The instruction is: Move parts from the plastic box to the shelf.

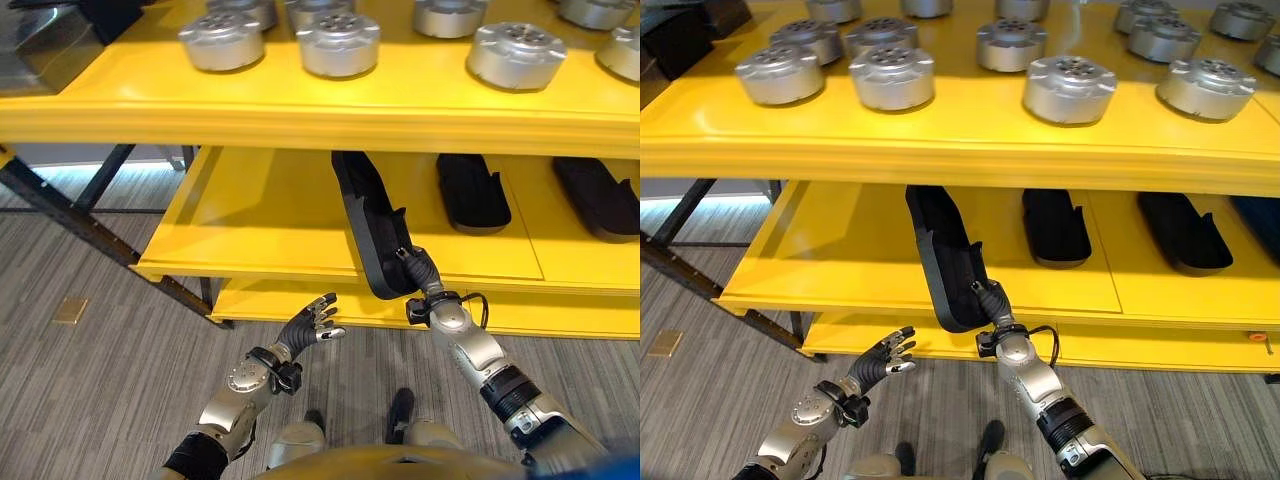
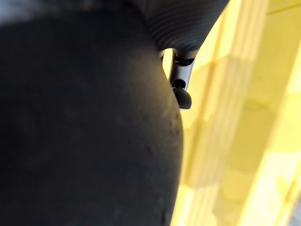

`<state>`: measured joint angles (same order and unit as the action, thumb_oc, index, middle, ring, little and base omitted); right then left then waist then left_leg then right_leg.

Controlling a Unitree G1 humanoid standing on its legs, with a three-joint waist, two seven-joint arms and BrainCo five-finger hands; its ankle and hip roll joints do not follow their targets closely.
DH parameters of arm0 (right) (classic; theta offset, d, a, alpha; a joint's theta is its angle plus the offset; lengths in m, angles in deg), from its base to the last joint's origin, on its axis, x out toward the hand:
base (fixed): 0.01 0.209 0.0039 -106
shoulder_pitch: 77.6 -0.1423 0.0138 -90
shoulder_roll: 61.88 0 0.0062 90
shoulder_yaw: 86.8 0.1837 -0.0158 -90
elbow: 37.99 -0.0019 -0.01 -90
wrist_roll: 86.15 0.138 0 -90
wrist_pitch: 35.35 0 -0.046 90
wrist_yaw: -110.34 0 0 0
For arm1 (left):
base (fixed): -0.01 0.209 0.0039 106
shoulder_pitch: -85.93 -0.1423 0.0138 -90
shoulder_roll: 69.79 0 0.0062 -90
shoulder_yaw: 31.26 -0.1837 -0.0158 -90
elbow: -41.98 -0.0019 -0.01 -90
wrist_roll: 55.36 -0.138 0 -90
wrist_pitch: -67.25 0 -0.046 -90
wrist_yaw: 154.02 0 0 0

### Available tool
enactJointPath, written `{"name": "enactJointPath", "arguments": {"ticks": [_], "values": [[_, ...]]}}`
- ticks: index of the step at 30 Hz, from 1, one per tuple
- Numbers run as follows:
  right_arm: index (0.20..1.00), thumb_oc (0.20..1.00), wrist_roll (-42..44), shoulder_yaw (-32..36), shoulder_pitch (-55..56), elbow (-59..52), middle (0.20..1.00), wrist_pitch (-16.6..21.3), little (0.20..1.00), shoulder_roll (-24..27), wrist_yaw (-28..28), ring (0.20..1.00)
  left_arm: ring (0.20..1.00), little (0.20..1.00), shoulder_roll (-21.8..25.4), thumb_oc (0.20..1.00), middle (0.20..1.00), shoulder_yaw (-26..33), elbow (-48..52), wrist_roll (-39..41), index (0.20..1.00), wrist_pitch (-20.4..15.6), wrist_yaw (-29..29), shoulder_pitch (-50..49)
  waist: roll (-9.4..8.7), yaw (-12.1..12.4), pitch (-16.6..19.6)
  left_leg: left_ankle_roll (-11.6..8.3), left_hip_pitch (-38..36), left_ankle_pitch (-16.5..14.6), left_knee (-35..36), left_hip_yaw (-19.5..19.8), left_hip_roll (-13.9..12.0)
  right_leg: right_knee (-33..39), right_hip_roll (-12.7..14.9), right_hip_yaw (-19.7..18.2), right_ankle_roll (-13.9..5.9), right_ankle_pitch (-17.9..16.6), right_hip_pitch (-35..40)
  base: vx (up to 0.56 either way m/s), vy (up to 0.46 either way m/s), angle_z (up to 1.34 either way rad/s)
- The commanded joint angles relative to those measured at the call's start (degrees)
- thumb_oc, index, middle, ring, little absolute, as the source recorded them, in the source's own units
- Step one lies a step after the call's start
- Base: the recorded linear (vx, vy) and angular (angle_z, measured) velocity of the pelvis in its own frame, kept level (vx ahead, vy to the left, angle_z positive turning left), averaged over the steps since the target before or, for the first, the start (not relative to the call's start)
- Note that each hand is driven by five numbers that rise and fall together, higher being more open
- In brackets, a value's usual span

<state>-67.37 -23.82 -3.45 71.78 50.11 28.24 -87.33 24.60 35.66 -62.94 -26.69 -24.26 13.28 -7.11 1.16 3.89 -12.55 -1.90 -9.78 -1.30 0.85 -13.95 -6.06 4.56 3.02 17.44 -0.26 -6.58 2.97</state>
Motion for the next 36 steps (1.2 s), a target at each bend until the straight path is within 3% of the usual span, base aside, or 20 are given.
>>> {"name": "enactJointPath", "arguments": {"ticks": [1,4,6,8,9,10,11,13,18,19,20,22,28,30,31,32,33,36], "values": [[0.2,0.2,-1.56,0.82,-5.26,-3.04,0.2,5.55,0.2,-2.0,1.05,0.2,1.0,1.0,0.58,1.0,1.0,-1.75,2.48,1.02,1.0,-3.39,-0.83,2.45,-1.42,0.4,1.04,0.42,2.8,-1.33,-3.53,-3.98,2.48,-6.55,3.52,0.18,-4.42,6.11,0.9,0.12,-0.083,0.01],[0.2,0.2,-1.55,0.23,-5.73,-2.81,0.2,5.17,0.2,-2.16,1.29,0.2,1.0,1.0,0.21,1.0,1.0,-1.9,2.24,1.24,1.0,-2.91,-0.08,2.98,-1.58,0.46,1.13,0.45,3.41,-2.48,-6.25,-4.49,2.16,-6.98,3.66,0.68,-3.76,7.03,1.73,0.14,-0.116,0.06],[0.2,0.2,-1.36,0.13,-6.19,-2.59,0.2,4.94,0.2,-2.14,1.11,0.2,1.0,1.0,0.15,1.0,1.0,-2.23,1.85,0.64,1.0,-2.56,0.1,3.09,-2.26,0.41,1.22,0.74,4.98,-5.62,-13.09,-6.07,1.85,-7.77,4.4,1.47,-2.57,8.29,2.27,0.16,-0.17,0.1],[0.2,0.2,-1.24,0.17,-6.5,-2.62,0.2,4.61,0.2,-2.04,1.03,0.2,1.0,1.0,0.16,1.0,1.0,-2.4,1.55,0.63,1.0,-2.65,0.19,3.27,-2.0,0.19,1.08,0.09,6.7,-4.71,-18.43,-6.69,0.22,-8.35,4.22,1.9,-1.7,9.27,2.49,0.05,-0.094,0.07],[0.2,0.2,-1.62,0.22,-6.7,-2.66,0.2,4.58,0.2,-2.12,0.55,0.2,1.0,1.0,0.23,1.0,1.0,-2.65,1.37,0.76,1.0,-2.84,0.0,3.7,-1.89,0.0,0.66,-0.82,9.83,-2.53,-25.67,-7.02,-1.82,-9.45,4.17,2.12,-0.68,10.18,2.34,0.08,-0.066,0.11],[0.2,0.2,-2.03,0.07,-7.48,-1.81,0.2,4.21,0.2,-2.59,-0.42,0.2,1.0,1.0,0.08,1.0,1.0,-2.58,1.0,0.76,1.0,-2.21,-1.36,4.47,-1.32,-0.63,0.39,-2.55,11.31,-0.21,-28.59,-7.29,-6.34,-11.79,4.01,1.71,-0.43,12.32,2.0,0.1,0.047,0.23],[0.2,0.2,-2.18,-0.1,-8.26,-1.54,0.2,3.52,0.2,-2.63,-1.12,0.2,1.0,1.0,-0.18,1.0,1.0,-2.63,0.8,1.25,1.0,-1.5,-2.62,4.76,-0.89,-1.34,0.66,-2.9,9.71,0.91,-25.48,-8.55,-8.45,-12.95,4.18,2.19,-0.44,13.13,1.52,0.13,0.218,0.23],[0.2,0.2,-2.19,-0.38,-9.09,-1.86,0.2,1.67,0.2,-2.08,-1.19,0.2,1.0,1.0,-0.74,1.0,1.0,-3.23,0.24,1.08,1.0,-0.8,-3.47,5.51,0.02,-2.12,1.61,-3.31,6.73,4.71,-15.57,-8.56,-9.66,-13.89,5.06,2.91,-0.68,12.53,0.49,0.06,0.362,0.18],[0.2,0.2,-1.65,-0.57,-8.29,-3.01,0.2,0.41,0.2,0.22,-0.86,0.2,1.0,1.0,-1.09,1.0,1.0,-4.48,0.72,2.72,1.0,-0.71,-3.3,5.96,1.34,-2.77,1.93,-6.62,7.7,14.0,-9.44,-2.67,-15.76,-15.87,8.68,0.09,-1.66,12.92,-0.22,0.09,0.415,0.03],[0.2,0.2,-1.62,-0.45,-7.81,-3.46,0.2,0.51,0.2,0.79,-1.07,0.2,1.0,1.0,-1.24,1.0,1.0,-4.47,1.02,3.12,1.0,-0.22,-3.21,6.15,1.61,-3.05,1.68,-6.55,8.17,13.25,-9.2,-2.21,-15.65,-17.53,10.01,-0.53,-2.18,13.36,-0.79,0.07,0.696,-0.33],[0.2,0.2,-1.01,0.73,-6.94,-3.83,0.2,0.5,0.2,1.45,-1.96,0.2,1.0,1.0,-0.99,1.0,1.0,-4.56,0.89,3.04,1.0,0.58,-3.55,7.29,2.36,-4.23,1.6,-5.67,6.52,8.38,-8.21,-5.03,-13.41,-19.76,11.93,-0.08,-3.53,13.44,-1.64,0.05,0.653,-0.28],[0.2,0.2,-1.37,2.04,-5.23,-2.73,0.2,2.69,0.2,1.03,-2.68,0.2,1.0,1.0,-0.25,1.0,1.0,-5.0,0.23,3.74,1.0,0.84,-4.0,8.44,2.53,-4.71,1.49,-4.08,5.03,4.01,-7.12,-5.28,-9.81,-21.15,13.07,-0.79,-5.1,12.57,-2.01,0.06,0.549,-0.11],[0.2,0.2,-1.7,4.23,-3.94,-1.4,0.2,4.92,0.2,-0.7,-4.47,0.2,1.0,1.0,1.86,1.0,1.0,-4.32,0.23,2.14,1.0,0.01,-3.38,8.18,1.74,-3.25,0.87,-1.17,3.83,1.9,-6.85,-3.91,-6.75,-20.77,13.4,-1.89,-7.16,10.86,-0.9,0.03,0.295,-0.05],[0.2,0.2,-2.11,4.63,-4.02,-1.57,0.2,4.33,0.2,-1.32,-4.29,0.2,1.0,1.0,2.16,1.0,1.0,-3.16,0.54,1.99,1.0,-0.56,-3.54,6.86,1.45,-1.62,0.58,-0.6,3.19,1.51,-6.64,-5.71,-6.14,-21.4,13.62,2.09,-7.33,10.47,-0.81,-0.02,0.242,0.03],[0.2,0.2,-2.64,4.64,-4.44,-1.54,0.2,4.06,0.2,-1.87,-4.25,0.2,1.0,1.0,2.05,1.0,1.0,-2.3,0.95,2.07,1.0,-0.87,-3.52,5.7,1.2,-0.18,0.26,-0.32,2.45,1.02,-6.42,-7.51,-5.73,-21.84,15.02,6.19,-7.69,8.47,-1.48,-0.03,0.124,-0.46],[0.2,0.2,-2.55,4.69,-4.71,-1.54,0.2,3.89,0.2,-2.13,-4.26,0.2,1.0,1.0,2.04,1.0,1.0,-1.89,1.25,1.82,1.0,-1.05,-3.35,5.11,1.02,0.46,0.05,-0.02,2.1,0.63,-6.19,-8.15,-5.34,-22.3,16.09,7.59,-8.03,6.84,-2.27,-0.04,0.097,-0.79],[0.2,0.2,-2.33,4.73,-5.15,-1.55,0.2,4.0,0.2,-2.56,-4.71,0.2,1.0,1.0,2.54,1.0,1.0,-1.43,1.89,1.6,1.0,-1.15,-2.81,4.55,0.6,0.85,-0.69,0.78,1.6,-0.25,-5.64,-8.19,-4.27,-23.55,16.99,6.43,-8.73,5.41,-4.16,-0.03,0.021,-0.89],[0.2,0.2,-1.5,5.15,-4.15,-1.89,0.2,4.57,0.2,-2.5,-8.39,0.2,1.0,1.0,3.6,1.0,1.0,-1.62,2.75,0.61,1.0,0.71,-4.05,5.15,0.04,-1.06,-1.18,1.18,3.44,0.12,-5.46,-3.9,-3.67,-20.11,12.92,-2.07,-8.55,7.66,-3.8,-0.01,-0.092,-0.15]]}}
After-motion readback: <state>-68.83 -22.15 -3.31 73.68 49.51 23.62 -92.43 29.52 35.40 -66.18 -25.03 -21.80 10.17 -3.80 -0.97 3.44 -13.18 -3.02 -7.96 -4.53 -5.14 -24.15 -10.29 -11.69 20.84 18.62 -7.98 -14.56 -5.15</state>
